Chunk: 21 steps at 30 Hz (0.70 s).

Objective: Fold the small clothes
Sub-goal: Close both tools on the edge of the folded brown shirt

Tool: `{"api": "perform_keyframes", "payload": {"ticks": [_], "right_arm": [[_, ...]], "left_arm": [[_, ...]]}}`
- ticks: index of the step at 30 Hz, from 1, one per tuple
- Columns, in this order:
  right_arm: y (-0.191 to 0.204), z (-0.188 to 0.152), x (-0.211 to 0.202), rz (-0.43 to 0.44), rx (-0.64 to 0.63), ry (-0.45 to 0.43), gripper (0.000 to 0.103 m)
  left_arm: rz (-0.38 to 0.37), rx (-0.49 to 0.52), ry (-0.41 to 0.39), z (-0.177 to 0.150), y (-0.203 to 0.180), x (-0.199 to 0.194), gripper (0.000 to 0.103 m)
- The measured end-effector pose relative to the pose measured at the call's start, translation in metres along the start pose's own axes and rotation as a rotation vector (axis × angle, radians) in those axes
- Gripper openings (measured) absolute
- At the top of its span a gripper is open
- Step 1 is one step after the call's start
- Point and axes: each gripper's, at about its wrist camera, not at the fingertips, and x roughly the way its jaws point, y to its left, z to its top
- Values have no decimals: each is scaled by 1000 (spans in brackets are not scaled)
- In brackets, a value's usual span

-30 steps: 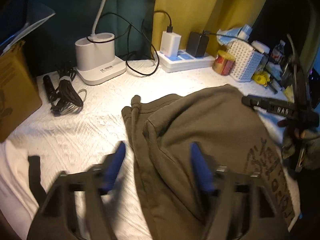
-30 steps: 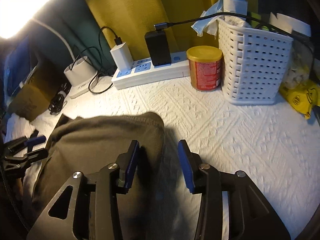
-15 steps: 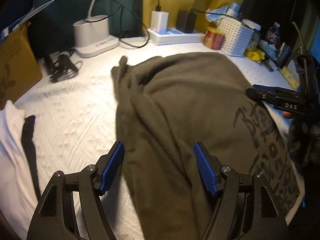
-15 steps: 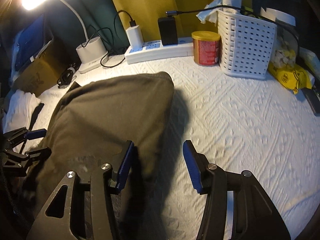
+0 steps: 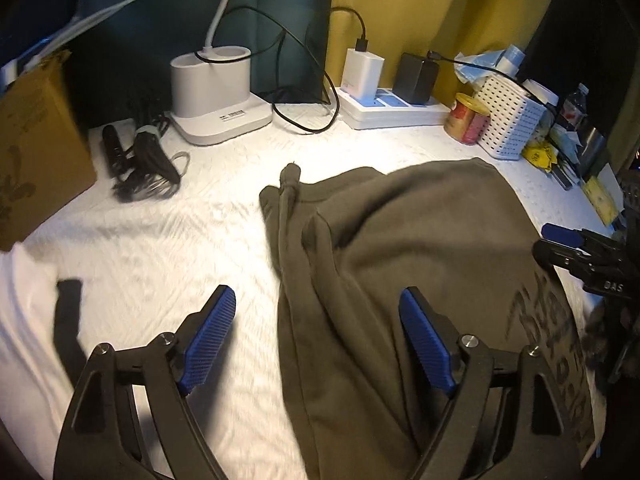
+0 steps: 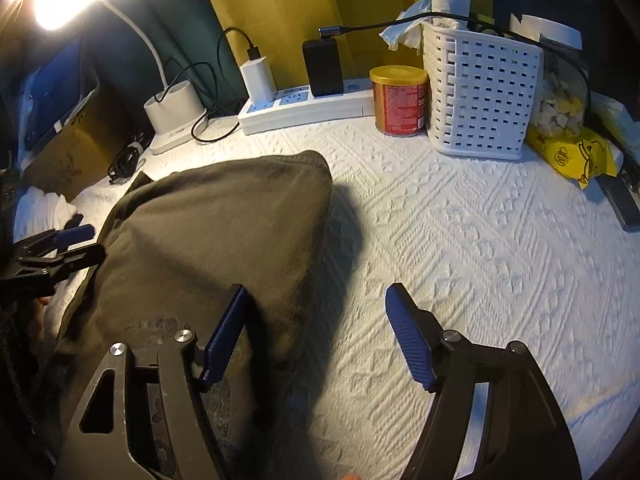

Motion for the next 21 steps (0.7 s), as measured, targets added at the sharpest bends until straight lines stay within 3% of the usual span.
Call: {"api": "perform_keyframes", "payload": {"ticks": [6,12,17,21], "right_arm": [[-3,11,11,27,8,-3,74],[5,19,27,67,-12,9,74],[22,20,34,77,-62,14,74],[37,19,37,91,-125,17,74]], "left_arm": [[-38,8,1,4,-2,17,91],[-187,42,36,7,-16,19,91],[-171,150,42,6,-45,26,90],[-164,205,39,4,-59,28,82]]}}
